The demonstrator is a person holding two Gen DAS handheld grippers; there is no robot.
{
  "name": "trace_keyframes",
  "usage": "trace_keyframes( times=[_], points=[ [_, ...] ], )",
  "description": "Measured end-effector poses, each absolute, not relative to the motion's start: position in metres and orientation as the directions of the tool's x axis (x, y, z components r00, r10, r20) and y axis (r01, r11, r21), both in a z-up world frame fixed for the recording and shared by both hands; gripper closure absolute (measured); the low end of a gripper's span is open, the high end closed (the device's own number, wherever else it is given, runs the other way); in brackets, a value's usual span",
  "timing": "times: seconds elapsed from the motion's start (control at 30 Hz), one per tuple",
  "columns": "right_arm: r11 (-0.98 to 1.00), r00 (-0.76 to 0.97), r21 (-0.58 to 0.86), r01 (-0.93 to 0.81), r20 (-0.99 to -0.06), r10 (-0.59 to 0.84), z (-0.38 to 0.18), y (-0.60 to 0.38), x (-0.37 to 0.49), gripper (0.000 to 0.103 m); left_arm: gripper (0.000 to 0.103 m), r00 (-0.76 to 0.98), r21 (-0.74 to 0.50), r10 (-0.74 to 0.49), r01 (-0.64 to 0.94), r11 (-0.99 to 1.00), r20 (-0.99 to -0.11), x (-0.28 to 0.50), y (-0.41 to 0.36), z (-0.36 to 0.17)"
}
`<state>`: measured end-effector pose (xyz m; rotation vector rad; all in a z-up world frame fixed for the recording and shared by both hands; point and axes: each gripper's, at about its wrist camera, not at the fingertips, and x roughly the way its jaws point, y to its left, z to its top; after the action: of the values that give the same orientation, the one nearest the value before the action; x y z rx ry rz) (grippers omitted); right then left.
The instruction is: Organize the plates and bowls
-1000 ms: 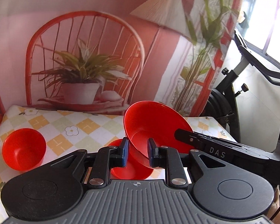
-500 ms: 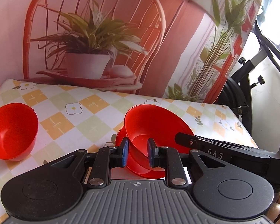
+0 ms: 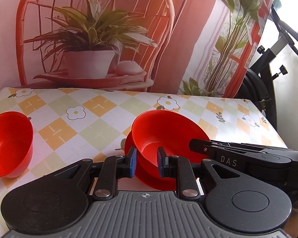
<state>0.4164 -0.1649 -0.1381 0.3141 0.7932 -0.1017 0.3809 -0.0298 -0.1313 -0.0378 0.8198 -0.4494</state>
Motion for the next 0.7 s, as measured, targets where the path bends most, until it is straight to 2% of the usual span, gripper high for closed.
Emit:
trace_keyframes(
  times=[0.17, 0.27, 0.5, 0.7],
  points=[
    [0.950, 0.696, 0.225, 0.216, -0.718, 0.012, -0.139, -0.166, 0.415, 0.090, 0.079, 0.598, -0.176, -0.374, 0.362, 0.915, -0.709, 0.382, -0.032, -0.132],
    [0.951, 0.695, 0.220, 0.218, -0.719, 0.008, -0.139, -0.167, 0.414, 0.088, 0.072, 0.608, -0.172, -0.355, 0.339, 0.925, -0.710, 0.383, -0.029, -0.131],
    [0.942, 0.721, 0.261, 0.210, -0.692, 0.031, -0.126, -0.169, 0.407, 0.086, 0.072, 0.635, -0.173, -0.372, 0.353, 0.919, -0.677, 0.373, -0.009, -0.113],
    [0.942, 0.745, 0.298, 0.154, -0.661, 0.087, -0.111, -0.150, 0.407, 0.086, 0.072, 0.687, -0.152, -0.343, 0.325, 0.933, -0.641, 0.368, 0.037, -0.090]
  ],
)
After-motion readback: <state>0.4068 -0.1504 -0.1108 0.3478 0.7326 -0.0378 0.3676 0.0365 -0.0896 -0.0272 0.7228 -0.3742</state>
